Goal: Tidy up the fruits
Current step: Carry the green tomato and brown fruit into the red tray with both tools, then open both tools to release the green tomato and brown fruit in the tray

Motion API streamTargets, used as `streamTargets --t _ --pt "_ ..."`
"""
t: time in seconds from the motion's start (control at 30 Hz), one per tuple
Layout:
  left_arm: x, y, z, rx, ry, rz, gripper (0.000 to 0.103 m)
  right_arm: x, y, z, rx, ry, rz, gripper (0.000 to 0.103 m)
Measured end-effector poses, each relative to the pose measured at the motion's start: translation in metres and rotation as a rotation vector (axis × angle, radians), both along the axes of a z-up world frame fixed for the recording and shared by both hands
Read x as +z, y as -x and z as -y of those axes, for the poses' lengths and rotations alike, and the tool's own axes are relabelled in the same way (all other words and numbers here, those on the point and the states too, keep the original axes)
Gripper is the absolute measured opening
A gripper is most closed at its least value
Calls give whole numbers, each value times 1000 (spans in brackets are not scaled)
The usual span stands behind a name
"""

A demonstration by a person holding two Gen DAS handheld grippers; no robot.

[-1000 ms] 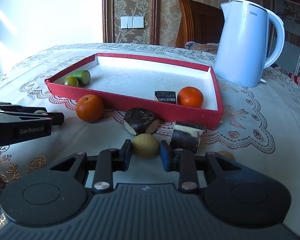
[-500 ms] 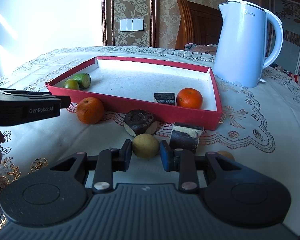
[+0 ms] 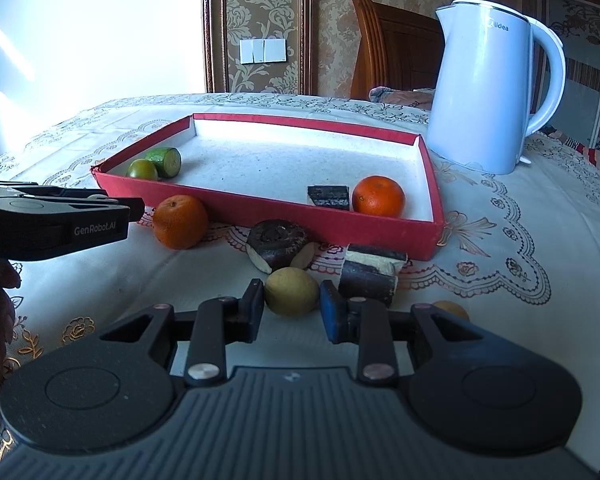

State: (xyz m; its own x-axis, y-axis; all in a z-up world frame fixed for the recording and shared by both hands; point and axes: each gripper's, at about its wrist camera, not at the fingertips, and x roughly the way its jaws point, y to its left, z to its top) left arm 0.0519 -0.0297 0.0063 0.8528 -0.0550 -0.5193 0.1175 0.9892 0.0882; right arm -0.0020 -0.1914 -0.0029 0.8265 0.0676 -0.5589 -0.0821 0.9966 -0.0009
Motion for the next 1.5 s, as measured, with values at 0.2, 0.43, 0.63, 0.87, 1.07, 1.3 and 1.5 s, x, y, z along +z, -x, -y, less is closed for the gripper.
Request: streamTargets --t 0.2,0.43,0.63,0.87,1.07,1.3,1.5 --pt "-3 -2 -2 -4 13 -19 33 2 2 -1 -2 3 11 29" --pt "-3 -2 -3 -4 25 -22 33 9 3 -6 -1 10 28 29" --pt "-3 -1 -3 -4 29 -17 33 25 -1 -9 -10 20 68 29" --pt "-2 -1 -5 -2 41 -14 33 35 -15 -13 -24 33 91 29" --pt "7 -1 -8 3 61 2 33 44 -30 -15 -39 43 113 29" --pt "30 -14 -8 22 55 65 33 47 -65 -10 -65 34 107 29" --pt "32 -39 -8 38 49 66 33 30 -92 -8 -64 19 51 29"
